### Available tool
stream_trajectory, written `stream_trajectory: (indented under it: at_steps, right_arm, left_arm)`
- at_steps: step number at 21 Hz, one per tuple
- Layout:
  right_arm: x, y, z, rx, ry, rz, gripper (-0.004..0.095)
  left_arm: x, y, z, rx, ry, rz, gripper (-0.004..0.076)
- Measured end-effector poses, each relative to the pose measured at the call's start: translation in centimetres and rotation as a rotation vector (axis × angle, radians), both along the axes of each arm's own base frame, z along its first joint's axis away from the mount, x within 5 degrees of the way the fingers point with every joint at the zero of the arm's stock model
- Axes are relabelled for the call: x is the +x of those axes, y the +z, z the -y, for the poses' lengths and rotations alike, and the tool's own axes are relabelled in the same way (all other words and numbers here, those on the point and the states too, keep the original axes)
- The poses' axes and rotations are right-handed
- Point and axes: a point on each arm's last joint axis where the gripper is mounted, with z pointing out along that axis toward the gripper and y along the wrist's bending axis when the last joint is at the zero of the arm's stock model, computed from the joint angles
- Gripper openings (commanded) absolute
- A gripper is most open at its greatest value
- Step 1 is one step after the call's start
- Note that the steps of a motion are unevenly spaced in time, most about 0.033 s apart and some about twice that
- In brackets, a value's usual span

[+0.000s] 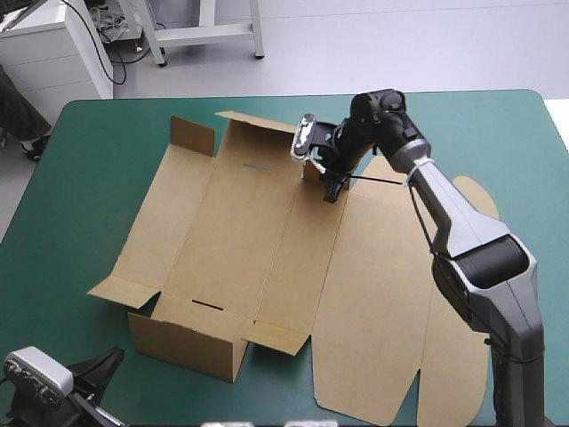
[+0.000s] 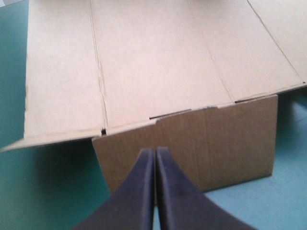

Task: Fold the box

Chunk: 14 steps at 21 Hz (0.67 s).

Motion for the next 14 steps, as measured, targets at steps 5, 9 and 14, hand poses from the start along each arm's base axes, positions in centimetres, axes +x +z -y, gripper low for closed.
stream_trajectory:
  at_steps: [5,9,14]
  right_arm:
    - [-0.3,-3.5,-3.1,-0.059,0.03,-0.057,-0.0021]
    - [-0.4,-5.6,-4.4,-0.083,0.046,-0.091,-0.002]
    - [-0.2,-6.3,-4.5,-0.094,0.052,-0.1,0.0118]
  left_arm:
    - [0.0,0.0,0.0,0.0,0.0,0.0,-0.0008]
    - [0.0,0.0,0.0,0.0,0.0,0.0,-0.0008]
    - [0.0,0.0,0.0,-0.002,0.0,0.003,-0.0008]
